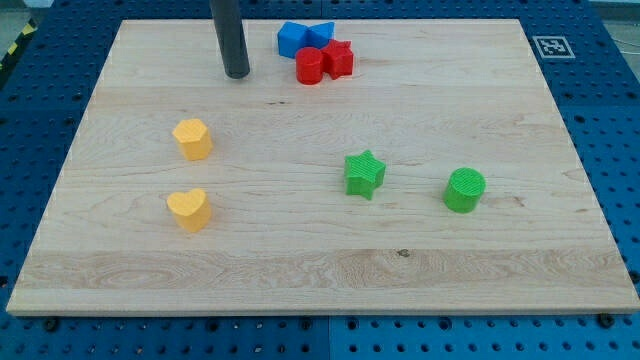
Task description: Slide the green star parallel left to the green circle
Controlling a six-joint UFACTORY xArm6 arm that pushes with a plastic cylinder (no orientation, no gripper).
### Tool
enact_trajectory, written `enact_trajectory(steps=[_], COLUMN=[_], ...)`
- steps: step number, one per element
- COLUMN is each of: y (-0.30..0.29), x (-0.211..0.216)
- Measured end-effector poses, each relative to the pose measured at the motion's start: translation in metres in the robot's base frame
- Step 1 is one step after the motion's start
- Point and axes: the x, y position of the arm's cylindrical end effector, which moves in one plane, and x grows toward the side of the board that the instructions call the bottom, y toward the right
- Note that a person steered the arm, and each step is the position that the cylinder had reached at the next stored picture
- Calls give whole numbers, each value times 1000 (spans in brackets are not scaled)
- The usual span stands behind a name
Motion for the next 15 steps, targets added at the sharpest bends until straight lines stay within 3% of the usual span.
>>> enact_trajectory(steps=[7,12,15], y=[16,93,103], x=[21,103,132])
